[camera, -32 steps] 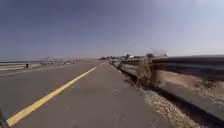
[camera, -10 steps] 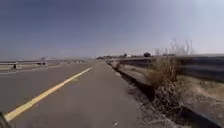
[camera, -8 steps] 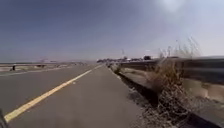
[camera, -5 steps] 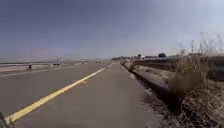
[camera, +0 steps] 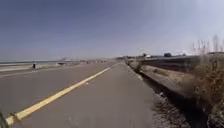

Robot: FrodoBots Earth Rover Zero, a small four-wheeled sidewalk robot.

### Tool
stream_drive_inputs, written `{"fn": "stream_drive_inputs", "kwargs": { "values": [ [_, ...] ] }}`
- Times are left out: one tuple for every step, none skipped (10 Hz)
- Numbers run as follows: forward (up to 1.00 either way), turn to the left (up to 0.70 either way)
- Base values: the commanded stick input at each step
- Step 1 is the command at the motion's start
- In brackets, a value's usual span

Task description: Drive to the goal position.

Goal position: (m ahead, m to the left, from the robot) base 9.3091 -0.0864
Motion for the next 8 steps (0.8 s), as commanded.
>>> {"fn": "stream_drive_inputs", "kwargs": {
  "values": [
    [0.5, 0.0],
    [0.5, 0.0],
    [0.5, 0.0],
    [0.5, 0.0],
    [0.5, 0.0],
    [0.5, 0.0],
    [0.5, 0.0],
    [0.5, 0.0]
  ]
}}
